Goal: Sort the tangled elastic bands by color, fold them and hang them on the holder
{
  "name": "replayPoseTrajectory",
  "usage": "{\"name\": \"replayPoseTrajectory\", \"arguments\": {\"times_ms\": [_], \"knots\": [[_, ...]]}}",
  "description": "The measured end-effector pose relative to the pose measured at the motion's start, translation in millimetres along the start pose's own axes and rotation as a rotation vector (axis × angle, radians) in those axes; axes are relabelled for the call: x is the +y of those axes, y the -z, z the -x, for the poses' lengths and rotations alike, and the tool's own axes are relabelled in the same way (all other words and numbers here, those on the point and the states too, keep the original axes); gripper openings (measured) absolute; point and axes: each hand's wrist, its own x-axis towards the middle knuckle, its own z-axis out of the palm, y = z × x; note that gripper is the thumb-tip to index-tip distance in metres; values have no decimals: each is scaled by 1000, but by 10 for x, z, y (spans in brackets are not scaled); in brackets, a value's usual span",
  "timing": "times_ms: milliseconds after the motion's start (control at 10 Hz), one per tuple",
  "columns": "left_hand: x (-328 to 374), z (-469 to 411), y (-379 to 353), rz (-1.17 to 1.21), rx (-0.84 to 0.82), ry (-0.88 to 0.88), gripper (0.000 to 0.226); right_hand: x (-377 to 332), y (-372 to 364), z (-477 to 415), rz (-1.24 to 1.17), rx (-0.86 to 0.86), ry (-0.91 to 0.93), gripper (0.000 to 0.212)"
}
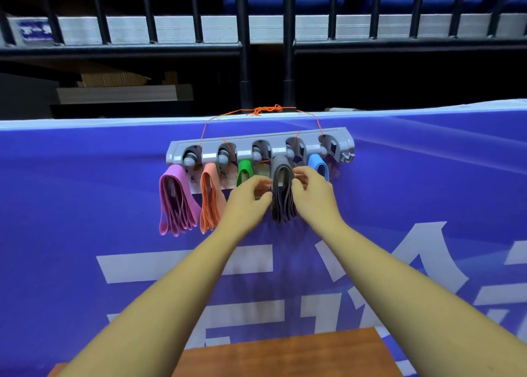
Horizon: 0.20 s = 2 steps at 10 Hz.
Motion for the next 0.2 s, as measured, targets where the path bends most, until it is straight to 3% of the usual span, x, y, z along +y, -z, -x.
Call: {"name": "replayPoseTrajectory", "arguments": {"times_ms": [100, 200], "knots": [[13, 163, 307, -25, -43, 16, 16, -95, 152, 169, 51, -29, -24, 32], [92, 288, 679, -68, 16, 53, 15, -193, 317, 258, 91, -44, -12, 38]]}}
